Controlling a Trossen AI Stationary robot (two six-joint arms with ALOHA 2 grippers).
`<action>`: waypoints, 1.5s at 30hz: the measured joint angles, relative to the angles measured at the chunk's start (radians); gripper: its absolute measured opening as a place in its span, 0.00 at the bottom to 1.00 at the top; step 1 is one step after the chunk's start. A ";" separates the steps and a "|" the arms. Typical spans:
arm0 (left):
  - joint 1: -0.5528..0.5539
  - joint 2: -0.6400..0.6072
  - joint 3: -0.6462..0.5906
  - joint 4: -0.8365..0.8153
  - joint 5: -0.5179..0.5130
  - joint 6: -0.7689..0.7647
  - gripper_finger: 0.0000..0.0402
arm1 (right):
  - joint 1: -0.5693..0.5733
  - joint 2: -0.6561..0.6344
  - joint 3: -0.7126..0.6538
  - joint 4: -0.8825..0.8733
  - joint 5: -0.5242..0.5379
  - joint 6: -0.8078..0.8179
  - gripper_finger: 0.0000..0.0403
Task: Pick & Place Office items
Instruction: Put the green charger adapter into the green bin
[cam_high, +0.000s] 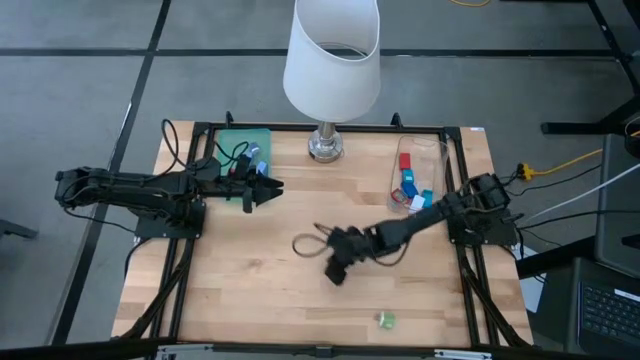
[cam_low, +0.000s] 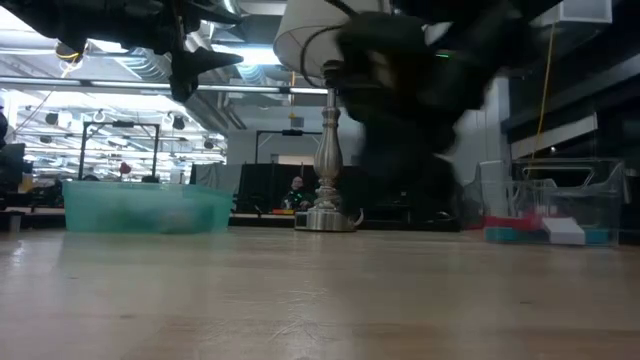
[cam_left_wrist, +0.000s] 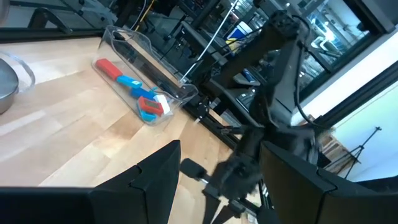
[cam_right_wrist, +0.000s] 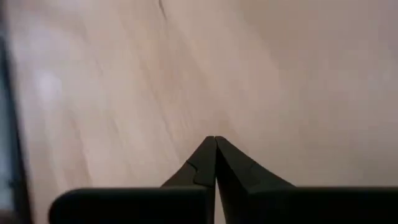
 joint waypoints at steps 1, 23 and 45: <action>0.000 0.000 0.000 0.000 0.002 0.000 0.53 | -0.022 -0.001 0.000 0.044 -0.001 -0.006 0.03; 0.000 0.000 0.000 -0.006 0.106 0.071 0.53 | 0.072 -0.163 0.567 -0.809 -0.022 -0.001 0.57; 0.000 0.000 0.000 -0.039 0.195 0.061 0.53 | 0.539 0.100 0.644 -0.974 -0.053 0.981 0.71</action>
